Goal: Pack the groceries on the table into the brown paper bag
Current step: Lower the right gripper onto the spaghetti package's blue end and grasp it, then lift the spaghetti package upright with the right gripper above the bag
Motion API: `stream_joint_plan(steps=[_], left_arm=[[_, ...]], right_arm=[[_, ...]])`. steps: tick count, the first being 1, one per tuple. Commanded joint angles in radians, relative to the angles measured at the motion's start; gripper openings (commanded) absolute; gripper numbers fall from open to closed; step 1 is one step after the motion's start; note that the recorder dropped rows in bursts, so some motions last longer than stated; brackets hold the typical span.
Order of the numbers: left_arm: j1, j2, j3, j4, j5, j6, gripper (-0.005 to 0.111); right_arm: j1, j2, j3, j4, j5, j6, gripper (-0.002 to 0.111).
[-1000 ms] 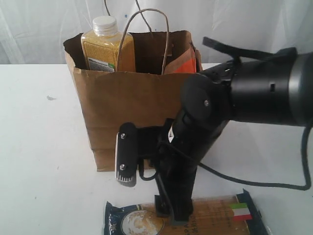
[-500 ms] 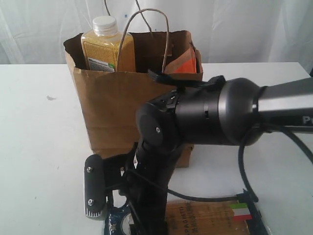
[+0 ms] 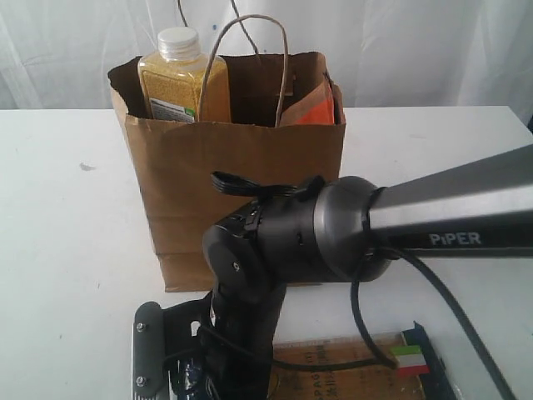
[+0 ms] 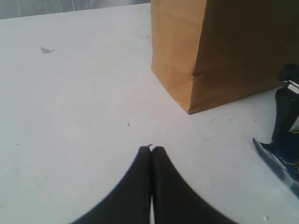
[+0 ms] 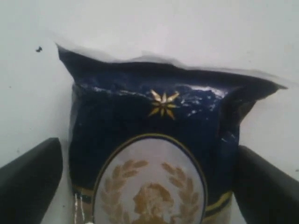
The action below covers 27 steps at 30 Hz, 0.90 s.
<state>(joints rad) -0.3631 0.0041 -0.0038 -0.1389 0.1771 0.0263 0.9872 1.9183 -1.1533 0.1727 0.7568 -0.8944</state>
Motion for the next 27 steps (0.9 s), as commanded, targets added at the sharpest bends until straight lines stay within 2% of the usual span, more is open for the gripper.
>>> stream_joint_plan(steps=[1, 4, 6, 9, 10, 16, 27], left_arm=[[0.003, -0.004, 0.004, -0.007, 0.007, -0.001, 0.000], [0.003, -0.004, 0.004, -0.007, 0.007, -0.001, 0.000], [0.003, -0.004, 0.004, -0.007, 0.007, -0.001, 0.000], [0.003, -0.004, 0.004, -0.007, 0.007, -0.001, 0.000], [0.003, -0.004, 0.004, -0.007, 0.007, -0.001, 0.000], [0.003, -0.004, 0.004, -0.007, 0.007, -0.001, 0.000], [0.003, -0.004, 0.004, -0.007, 0.007, -0.001, 0.000]], right_arm=[[0.001, 0.013, -0.002, -0.076, 0.011, 0.105, 0.085], [0.001, 0.017, -0.002, -0.098, 0.018, 0.174, 0.066], [0.001, 0.017, -0.002, -0.097, 0.035, 0.219, 0.040], [0.001, 0.017, -0.002, -0.095, 0.037, 0.248, 0.006], [0.001, 0.017, -0.002, -0.095, 0.035, 0.251, 0.000], [-0.001, -0.049, -0.002, -0.105, -0.011, 0.334, 0.000], [-0.001, -0.337, -0.002, -0.165, -0.055, 0.566, 0.000]])
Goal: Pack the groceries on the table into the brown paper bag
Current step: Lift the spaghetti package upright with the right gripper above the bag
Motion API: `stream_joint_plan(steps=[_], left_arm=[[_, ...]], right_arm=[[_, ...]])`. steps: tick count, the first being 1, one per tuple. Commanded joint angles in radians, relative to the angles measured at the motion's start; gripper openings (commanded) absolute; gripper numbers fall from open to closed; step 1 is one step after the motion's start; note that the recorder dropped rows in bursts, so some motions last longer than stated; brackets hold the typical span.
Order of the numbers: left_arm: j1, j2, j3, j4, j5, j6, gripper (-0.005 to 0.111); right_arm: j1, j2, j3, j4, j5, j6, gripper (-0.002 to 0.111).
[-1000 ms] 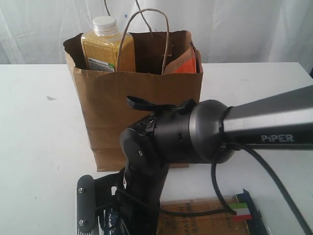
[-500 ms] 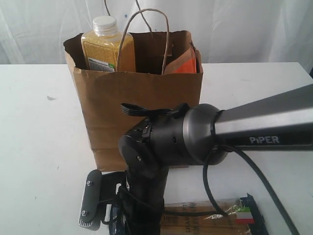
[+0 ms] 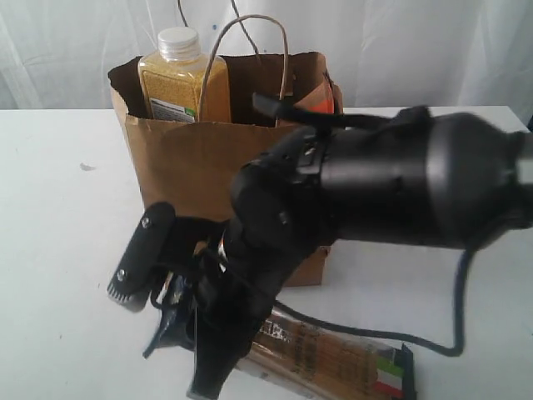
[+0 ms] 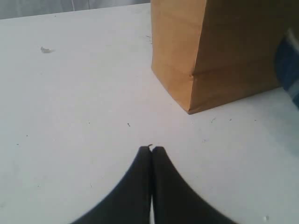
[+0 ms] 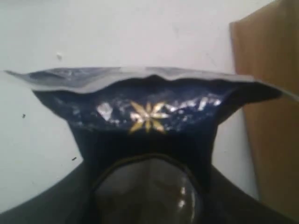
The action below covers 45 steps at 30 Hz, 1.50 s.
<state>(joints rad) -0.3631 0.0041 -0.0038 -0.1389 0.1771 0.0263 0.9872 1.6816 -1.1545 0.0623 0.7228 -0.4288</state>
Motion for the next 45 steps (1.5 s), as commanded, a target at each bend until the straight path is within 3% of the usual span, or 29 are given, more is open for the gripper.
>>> stream_joint_plan(steps=[1, 15, 24, 31, 45], left_arm=[[0.003, -0.004, 0.004, -0.007, 0.007, -0.001, 0.000], [0.003, -0.004, 0.004, -0.007, 0.007, -0.001, 0.000], [0.003, -0.004, 0.004, -0.007, 0.007, -0.001, 0.000], [0.003, -0.004, 0.004, -0.007, 0.007, -0.001, 0.000], [0.003, -0.004, 0.004, -0.007, 0.007, -0.001, 0.000]], right_arm=[[-0.001, -0.127, -0.001, -0.086, -0.021, 0.148, 0.000], [-0.001, -0.439, -0.001, -0.387, 0.001, 0.646, 0.000], [-0.001, -0.633, -0.020, -0.479, -0.001, 0.778, 0.000], [-0.001, -0.682, -0.178, -0.511, -0.019, 0.801, 0.000], [-0.001, -0.573, -0.492, -0.933, 0.056, 0.993, 0.000]])
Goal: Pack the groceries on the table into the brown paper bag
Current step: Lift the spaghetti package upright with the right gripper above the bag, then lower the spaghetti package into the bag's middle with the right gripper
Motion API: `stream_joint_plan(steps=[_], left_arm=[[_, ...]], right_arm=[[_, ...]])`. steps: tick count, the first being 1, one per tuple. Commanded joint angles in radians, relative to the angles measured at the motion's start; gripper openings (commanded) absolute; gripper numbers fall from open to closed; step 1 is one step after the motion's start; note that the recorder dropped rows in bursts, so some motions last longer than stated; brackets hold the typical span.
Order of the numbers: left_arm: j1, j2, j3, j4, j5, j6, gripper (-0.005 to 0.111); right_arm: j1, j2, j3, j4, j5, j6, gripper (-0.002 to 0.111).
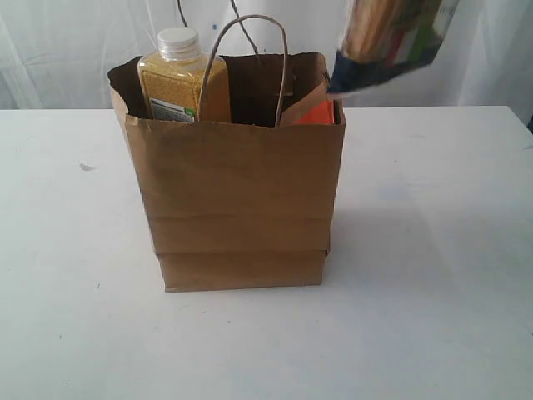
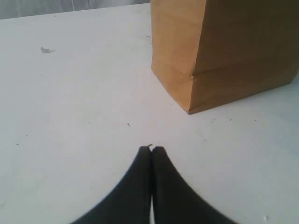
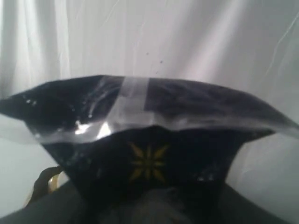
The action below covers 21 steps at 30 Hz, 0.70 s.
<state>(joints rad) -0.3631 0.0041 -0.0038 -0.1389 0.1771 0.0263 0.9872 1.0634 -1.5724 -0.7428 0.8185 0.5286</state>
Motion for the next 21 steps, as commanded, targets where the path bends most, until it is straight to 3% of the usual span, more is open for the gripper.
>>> stream_joint_plan(steps=[1, 10, 21], left_arm=[[0.003, -0.004, 0.004, -0.007, 0.007, -0.001, 0.000], [0.003, -0.004, 0.004, -0.007, 0.007, -0.001, 0.000], [0.003, -0.004, 0.004, -0.007, 0.007, -0.001, 0.000]], right_arm=[[-0.001, 0.065, -0.094, -0.150, -0.024, 0.043, 0.000], [-0.024, 0.254, -0.211, -0.228, -0.040, 0.052, 0.000], [-0.093, 0.415, -0.234, -0.129, -0.161, 0.085, 0.000]])
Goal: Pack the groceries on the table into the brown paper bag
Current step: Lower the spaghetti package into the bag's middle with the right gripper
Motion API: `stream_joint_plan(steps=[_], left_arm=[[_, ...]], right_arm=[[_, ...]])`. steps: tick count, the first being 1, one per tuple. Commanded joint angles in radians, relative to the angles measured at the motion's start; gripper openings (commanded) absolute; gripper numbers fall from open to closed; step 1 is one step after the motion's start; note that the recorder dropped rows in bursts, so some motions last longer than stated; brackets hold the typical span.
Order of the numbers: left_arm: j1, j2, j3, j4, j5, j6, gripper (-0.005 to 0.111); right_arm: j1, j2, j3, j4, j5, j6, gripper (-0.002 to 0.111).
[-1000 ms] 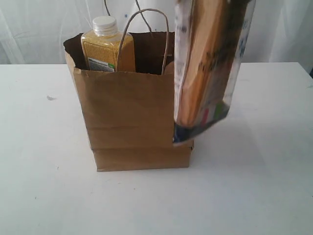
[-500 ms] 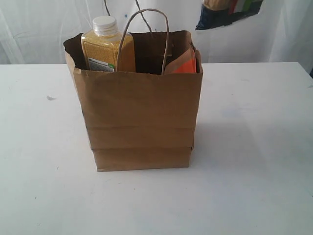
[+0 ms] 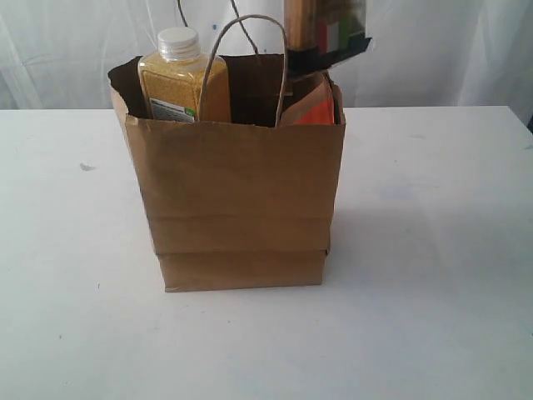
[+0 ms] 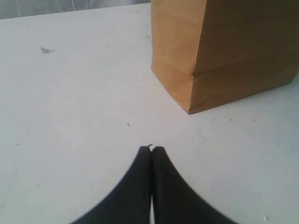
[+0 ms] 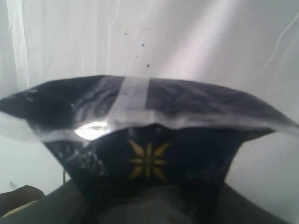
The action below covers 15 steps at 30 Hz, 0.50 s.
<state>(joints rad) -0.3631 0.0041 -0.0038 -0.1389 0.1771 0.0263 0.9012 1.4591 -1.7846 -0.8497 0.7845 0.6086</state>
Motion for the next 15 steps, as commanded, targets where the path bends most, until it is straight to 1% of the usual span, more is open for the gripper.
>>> stream_joint_plan(steps=[1, 6, 10, 15], left_arm=[[0.003, -0.004, 0.004, -0.007, 0.007, -0.001, 0.000], [0.003, -0.004, 0.004, -0.007, 0.007, -0.001, 0.000], [0.003, -0.004, 0.004, -0.007, 0.007, -0.001, 0.000], [0.003, -0.004, 0.004, -0.007, 0.007, -0.001, 0.000]], right_arm=[[-0.007, 0.028, -0.022, -0.022, -0.127, 0.005, 0.000], [-0.007, 0.067, -0.022, -0.003, -0.127, 0.005, 0.000], [-0.007, 0.069, -0.022, 0.121, -0.125, 0.005, 0.000], [-0.007, 0.069, -0.022, 0.186, -0.078, 0.005, 0.000]])
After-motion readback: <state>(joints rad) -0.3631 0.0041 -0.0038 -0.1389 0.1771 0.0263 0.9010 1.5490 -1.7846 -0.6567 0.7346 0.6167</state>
